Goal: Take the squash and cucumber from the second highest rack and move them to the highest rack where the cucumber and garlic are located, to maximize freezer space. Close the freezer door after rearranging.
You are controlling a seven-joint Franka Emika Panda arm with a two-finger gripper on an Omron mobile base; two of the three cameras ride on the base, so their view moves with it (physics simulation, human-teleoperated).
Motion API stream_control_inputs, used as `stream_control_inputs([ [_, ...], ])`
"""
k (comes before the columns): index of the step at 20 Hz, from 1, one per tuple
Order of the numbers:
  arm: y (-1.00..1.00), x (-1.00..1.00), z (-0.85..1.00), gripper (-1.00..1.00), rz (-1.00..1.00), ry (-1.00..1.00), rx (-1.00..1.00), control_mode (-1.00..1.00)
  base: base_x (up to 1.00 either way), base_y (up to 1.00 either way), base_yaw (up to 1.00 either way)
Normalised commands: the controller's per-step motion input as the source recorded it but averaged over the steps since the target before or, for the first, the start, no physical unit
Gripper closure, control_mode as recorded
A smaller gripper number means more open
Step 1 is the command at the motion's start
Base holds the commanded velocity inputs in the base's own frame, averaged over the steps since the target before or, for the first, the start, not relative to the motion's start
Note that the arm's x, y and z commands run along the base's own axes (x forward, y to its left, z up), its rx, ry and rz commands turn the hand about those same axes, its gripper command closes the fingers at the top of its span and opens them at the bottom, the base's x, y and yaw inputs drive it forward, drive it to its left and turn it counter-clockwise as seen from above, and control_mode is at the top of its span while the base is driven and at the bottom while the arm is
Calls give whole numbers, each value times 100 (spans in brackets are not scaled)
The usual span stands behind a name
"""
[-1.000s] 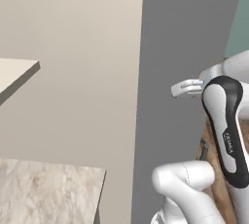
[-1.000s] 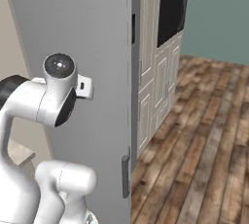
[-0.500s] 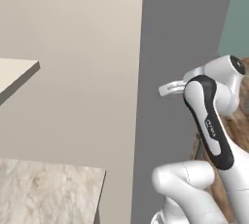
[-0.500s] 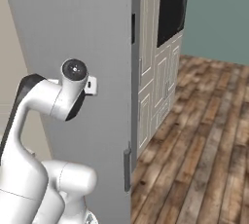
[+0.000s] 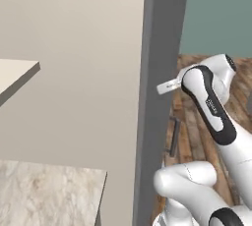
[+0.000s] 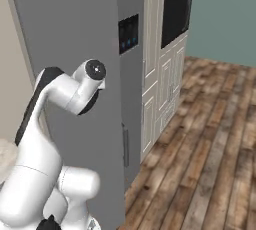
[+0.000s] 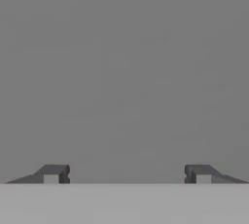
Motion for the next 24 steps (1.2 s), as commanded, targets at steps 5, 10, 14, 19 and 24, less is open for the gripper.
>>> stream_control_inputs([
  [5,60,13,-41,-100,56,0,0,-100,0,0,0],
  [10,73,0,-46,-100,51,0,-1,-100,0,0,0],
  [14,72,0,-42,-100,46,0,-2,-100,0,0,0],
  [19,59,0,-37,-100,31,0,-4,-100,0,0,0],
  [24,47,0,-34,-100,9,0,-8,-100,0,0,0],
])
